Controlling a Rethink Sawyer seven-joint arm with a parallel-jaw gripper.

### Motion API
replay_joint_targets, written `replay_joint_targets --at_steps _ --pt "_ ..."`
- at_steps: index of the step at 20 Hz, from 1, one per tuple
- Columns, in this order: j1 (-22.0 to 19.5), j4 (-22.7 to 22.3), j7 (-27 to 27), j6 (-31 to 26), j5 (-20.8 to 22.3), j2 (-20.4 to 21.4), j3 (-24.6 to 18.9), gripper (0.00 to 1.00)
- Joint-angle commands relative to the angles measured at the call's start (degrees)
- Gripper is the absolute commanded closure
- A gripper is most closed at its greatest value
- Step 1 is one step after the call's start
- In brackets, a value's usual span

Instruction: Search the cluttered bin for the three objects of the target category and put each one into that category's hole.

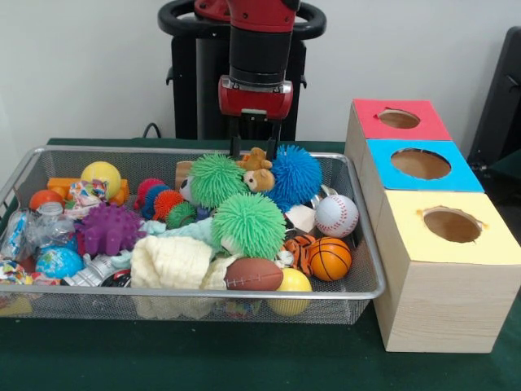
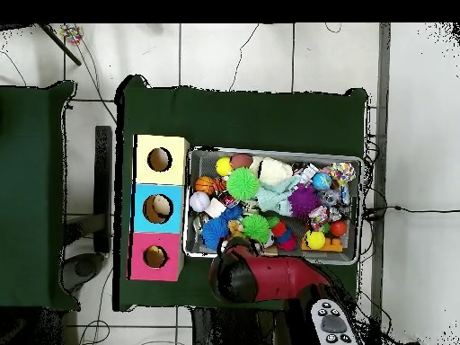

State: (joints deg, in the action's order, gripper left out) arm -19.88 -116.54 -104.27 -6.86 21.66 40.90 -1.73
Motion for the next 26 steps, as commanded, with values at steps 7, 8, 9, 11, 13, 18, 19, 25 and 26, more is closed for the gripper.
replay_joint_targets --at_steps 7,8,9,11,13,18,19,25,26 --pt "3.5 0.52 -10.16 11.69 -0.36 -3.74 -1.78 0.0" --pt "3.91 0.68 -10.54 13.16 -0.57 -3.82 -1.33 0.0" --pt "4.27 0.81 -10.81 14.7 -0.77 -3.87 -0.82 0.0" --pt "4.73 0.94 -11.07 16.62 -1.2 -3.92 -0.17 0.0" --pt "4.96 0.91 -10.96 17.63 -1.52 -4.07 0.17 0.0" --pt "5.94 1.06 -10.19 18.29 -2.37 -4.78 1.78 0.0" --pt "6.39 1.3 -9.86 17.91 -2.55 -4.92 2.48 0.0" --pt "13.64 5.26 -7.72 16.04 -5.56 -8.13 14.06 0.0" --pt "14.38 5.78 -7.33 16.11 -5.75 -8.76 15.71 0.0"
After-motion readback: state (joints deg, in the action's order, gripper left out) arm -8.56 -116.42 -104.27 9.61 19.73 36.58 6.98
